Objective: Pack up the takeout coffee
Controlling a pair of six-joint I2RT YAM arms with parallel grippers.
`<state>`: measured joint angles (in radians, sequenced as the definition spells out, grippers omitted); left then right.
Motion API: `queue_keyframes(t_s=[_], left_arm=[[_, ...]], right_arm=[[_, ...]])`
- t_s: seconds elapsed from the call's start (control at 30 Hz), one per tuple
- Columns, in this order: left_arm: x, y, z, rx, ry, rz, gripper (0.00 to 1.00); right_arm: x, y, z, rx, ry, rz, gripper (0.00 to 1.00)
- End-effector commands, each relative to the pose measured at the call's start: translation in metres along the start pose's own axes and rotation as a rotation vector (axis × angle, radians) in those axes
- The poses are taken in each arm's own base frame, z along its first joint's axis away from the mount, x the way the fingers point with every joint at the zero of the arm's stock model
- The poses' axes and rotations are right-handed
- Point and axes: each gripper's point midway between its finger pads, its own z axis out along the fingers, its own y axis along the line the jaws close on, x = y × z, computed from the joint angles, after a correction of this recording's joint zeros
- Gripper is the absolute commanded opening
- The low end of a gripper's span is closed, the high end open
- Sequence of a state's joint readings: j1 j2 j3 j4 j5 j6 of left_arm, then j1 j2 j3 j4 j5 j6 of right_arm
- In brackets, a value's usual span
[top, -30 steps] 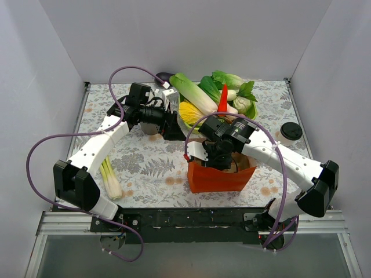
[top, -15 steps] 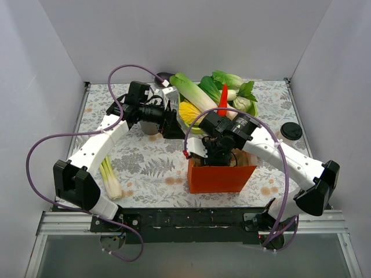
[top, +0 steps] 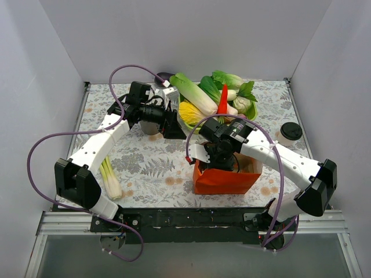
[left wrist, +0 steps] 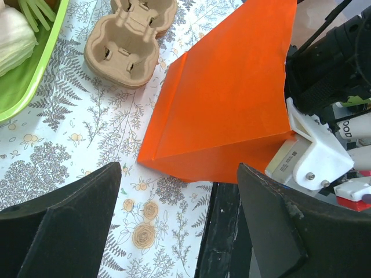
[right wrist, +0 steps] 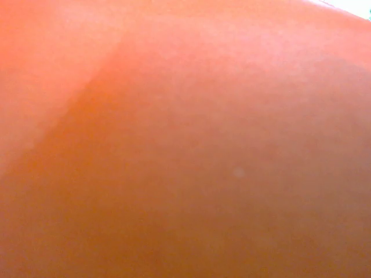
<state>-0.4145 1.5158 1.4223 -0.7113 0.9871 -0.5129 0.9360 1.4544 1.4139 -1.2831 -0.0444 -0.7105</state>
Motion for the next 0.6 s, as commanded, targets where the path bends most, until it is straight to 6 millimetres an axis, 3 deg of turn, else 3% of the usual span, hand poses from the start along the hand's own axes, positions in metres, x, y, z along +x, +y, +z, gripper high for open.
queue_keyframes(t_s=[0.0, 0.2, 0.27, 0.33, 0.37, 0.43, 0.57], left_arm=[[-0.012, -0.009, -0.006, 0.008, -0.025, 0.053, 0.81], [-0.013, -0.009, -0.007, 0.007, -0.026, 0.055, 0.81], [-0.013, -0.008, -0.007, 0.005, -0.026, 0.055, 0.8], [-0.013, -0.008, -0.007, 0.004, -0.026, 0.055, 0.8], [-0.013, -0.008, -0.006, 0.004, -0.026, 0.057, 0.8], [-0.015, -0.009, -0.007, 0.003, -0.032, 0.065, 0.8], [-0.027, -0.013, -0.01, 0.006, -0.064, 0.09, 0.8]], right_arm=[[0.015, 0.003, 0.002, -0.009, 0.046, 0.001, 0.01], [0.013, 0.002, 0.003, -0.012, 0.044, -0.002, 0.03], [0.004, -0.003, -0.006, 0.013, 0.009, 0.0, 0.23], [-0.005, -0.006, -0.014, 0.021, -0.028, 0.015, 0.36], [-0.011, -0.009, -0.02, 0.038, -0.051, 0.021, 0.5], [-0.025, -0.014, -0.038, 0.073, -0.112, 0.027, 0.56], [-0.032, -0.01, -0.045, 0.066, -0.161, 0.022, 0.67]])
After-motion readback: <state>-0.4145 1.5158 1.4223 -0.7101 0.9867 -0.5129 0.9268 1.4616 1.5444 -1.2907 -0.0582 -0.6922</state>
